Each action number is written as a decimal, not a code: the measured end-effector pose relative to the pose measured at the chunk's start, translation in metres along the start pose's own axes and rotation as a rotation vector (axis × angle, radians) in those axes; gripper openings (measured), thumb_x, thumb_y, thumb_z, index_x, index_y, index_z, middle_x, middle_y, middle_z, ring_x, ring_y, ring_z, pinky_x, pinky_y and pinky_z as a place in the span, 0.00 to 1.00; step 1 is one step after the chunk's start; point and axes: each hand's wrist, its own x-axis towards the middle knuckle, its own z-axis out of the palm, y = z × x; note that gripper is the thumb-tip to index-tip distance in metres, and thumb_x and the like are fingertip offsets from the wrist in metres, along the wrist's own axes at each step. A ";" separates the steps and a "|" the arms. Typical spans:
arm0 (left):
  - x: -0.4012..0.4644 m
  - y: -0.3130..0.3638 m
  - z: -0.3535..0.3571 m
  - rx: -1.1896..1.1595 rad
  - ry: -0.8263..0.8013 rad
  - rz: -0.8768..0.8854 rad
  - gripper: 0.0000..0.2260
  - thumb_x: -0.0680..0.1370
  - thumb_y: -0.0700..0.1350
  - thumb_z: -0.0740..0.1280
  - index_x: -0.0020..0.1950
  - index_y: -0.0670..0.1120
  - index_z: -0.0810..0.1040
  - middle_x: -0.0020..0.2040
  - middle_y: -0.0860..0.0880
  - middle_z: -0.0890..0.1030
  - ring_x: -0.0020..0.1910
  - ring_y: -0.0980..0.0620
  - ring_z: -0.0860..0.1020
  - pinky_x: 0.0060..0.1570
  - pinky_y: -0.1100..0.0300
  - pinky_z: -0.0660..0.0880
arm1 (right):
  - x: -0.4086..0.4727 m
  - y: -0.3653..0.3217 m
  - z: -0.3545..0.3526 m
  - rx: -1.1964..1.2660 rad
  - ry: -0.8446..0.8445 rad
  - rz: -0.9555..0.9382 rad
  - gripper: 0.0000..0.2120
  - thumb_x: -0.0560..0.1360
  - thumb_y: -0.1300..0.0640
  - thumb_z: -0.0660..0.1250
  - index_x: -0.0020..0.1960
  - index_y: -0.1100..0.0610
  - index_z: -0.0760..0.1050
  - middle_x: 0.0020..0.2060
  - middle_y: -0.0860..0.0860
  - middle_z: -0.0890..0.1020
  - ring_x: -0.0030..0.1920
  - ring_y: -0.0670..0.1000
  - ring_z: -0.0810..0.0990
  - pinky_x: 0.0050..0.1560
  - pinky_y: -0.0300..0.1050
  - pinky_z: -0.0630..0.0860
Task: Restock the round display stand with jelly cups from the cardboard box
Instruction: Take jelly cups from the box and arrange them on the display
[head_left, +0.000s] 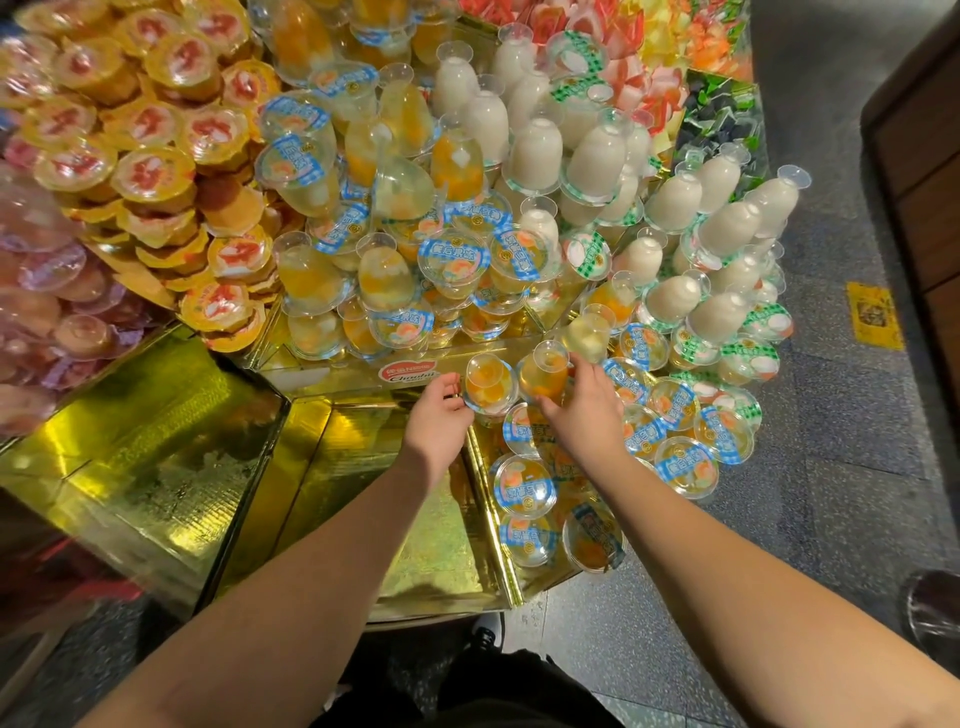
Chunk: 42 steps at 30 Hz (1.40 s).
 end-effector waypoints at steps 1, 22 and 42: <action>0.000 0.001 0.000 0.007 0.003 0.004 0.26 0.79 0.36 0.67 0.75 0.45 0.66 0.66 0.48 0.75 0.62 0.52 0.76 0.55 0.63 0.73 | -0.001 0.000 -0.001 0.005 0.000 0.002 0.36 0.75 0.46 0.72 0.76 0.54 0.61 0.69 0.53 0.71 0.71 0.55 0.67 0.71 0.59 0.64; -0.004 -0.015 -0.008 0.105 0.005 0.011 0.23 0.78 0.35 0.66 0.73 0.45 0.69 0.64 0.49 0.78 0.57 0.53 0.77 0.43 0.68 0.69 | -0.018 0.002 -0.004 0.016 0.000 -0.004 0.33 0.75 0.49 0.71 0.75 0.53 0.62 0.69 0.53 0.70 0.70 0.55 0.68 0.71 0.59 0.64; 0.006 -0.013 -0.011 -0.062 -0.064 0.052 0.25 0.73 0.26 0.60 0.67 0.44 0.74 0.62 0.48 0.80 0.61 0.49 0.77 0.63 0.55 0.71 | -0.012 -0.072 0.020 -0.300 -0.180 -0.387 0.31 0.76 0.47 0.69 0.75 0.53 0.64 0.70 0.51 0.70 0.69 0.55 0.69 0.66 0.53 0.67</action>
